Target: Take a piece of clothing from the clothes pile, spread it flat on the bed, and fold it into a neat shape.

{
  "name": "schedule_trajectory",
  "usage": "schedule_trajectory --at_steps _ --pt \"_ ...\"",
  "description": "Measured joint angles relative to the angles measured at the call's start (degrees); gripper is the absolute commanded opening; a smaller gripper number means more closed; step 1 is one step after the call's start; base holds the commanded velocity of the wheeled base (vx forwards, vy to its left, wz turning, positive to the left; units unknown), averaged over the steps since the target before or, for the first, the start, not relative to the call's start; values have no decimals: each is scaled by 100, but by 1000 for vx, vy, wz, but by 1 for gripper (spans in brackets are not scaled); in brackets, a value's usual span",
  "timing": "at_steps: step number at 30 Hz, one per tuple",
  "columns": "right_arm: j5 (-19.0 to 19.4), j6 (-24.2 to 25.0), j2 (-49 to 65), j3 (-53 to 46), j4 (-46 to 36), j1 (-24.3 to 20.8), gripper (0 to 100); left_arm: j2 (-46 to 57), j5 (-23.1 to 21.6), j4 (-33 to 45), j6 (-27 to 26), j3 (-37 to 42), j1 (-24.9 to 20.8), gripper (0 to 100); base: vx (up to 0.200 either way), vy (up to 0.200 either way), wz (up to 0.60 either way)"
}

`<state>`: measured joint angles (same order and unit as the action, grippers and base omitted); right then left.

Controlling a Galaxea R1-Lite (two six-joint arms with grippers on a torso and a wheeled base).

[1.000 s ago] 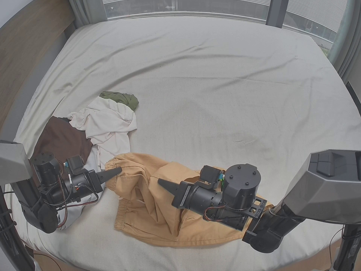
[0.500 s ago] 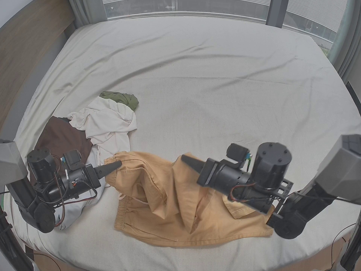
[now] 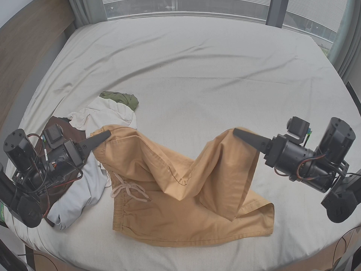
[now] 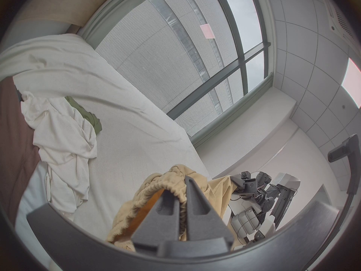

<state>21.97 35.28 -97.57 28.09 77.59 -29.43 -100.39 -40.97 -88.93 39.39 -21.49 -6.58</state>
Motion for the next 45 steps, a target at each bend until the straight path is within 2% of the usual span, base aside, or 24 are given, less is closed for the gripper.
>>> schedule_trajectory --at_steps 6,13,21,28,35,40,45 --pt "417 139 138 -332 662 471 0 52 -22 0 38 -124 69 0 0 0 0" --pt "439 229 162 -364 714 625 0 33 -38 6 76 -124 140 0 0 0 0" --pt "455 301 190 -347 709 796 0 34 41 2 -41 -166 20 0 0 0 0" --pt "720 315 193 -227 692 991 0 52 38 0 -85 -146 -17 0 0 0 0" --pt "879 330 210 -61 679 1375 0 67 38 2 -77 -265 39 0 0 0 0" --pt "1011 594 210 77 706 1701 0 56 22 11 -69 -372 236 0 0 0 0" --pt "1041 646 210 146 725 1891 0 45 33 9 -68 -455 367 0 0 0 0"
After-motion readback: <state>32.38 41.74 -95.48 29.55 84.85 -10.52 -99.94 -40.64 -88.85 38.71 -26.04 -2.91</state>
